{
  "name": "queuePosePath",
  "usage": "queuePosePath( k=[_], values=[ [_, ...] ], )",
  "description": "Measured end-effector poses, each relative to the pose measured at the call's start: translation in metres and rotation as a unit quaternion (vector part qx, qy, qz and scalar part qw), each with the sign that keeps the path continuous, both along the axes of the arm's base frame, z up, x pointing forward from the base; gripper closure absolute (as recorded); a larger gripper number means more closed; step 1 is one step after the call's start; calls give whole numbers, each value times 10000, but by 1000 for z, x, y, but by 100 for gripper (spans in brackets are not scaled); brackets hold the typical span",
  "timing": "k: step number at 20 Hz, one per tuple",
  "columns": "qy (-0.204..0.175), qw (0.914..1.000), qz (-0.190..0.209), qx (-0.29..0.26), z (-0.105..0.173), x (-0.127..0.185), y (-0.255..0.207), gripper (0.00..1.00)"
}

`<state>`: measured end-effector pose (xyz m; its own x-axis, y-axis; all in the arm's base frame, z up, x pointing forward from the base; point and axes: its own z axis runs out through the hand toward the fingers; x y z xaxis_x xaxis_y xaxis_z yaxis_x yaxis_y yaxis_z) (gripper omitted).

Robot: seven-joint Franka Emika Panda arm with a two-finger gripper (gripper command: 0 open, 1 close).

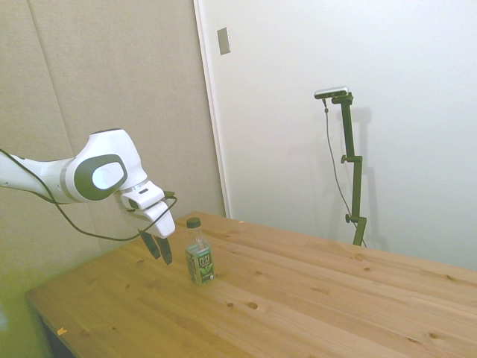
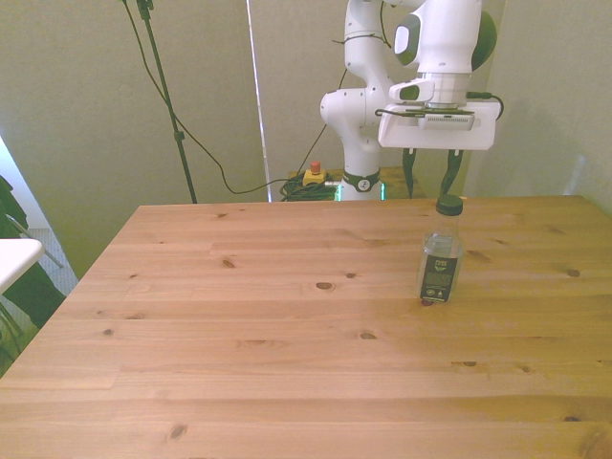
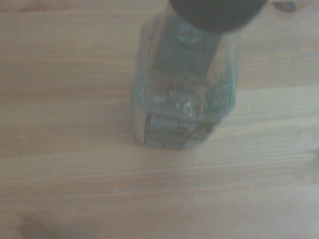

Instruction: Knock down the bottle

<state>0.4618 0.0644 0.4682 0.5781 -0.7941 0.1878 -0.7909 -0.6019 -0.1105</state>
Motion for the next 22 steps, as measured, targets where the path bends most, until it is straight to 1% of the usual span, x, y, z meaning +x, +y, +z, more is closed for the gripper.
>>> queuePosePath(
  k=[6,14,19,22],
  values=[
    [-135,9997,-221,-26,5,36,9,100],
    [-242,9990,-382,-57,13,69,19,100],
    [-357,9977,-575,-61,24,102,7,100],
    [-439,9960,-769,-114,29,124,-15,100]
  ],
)
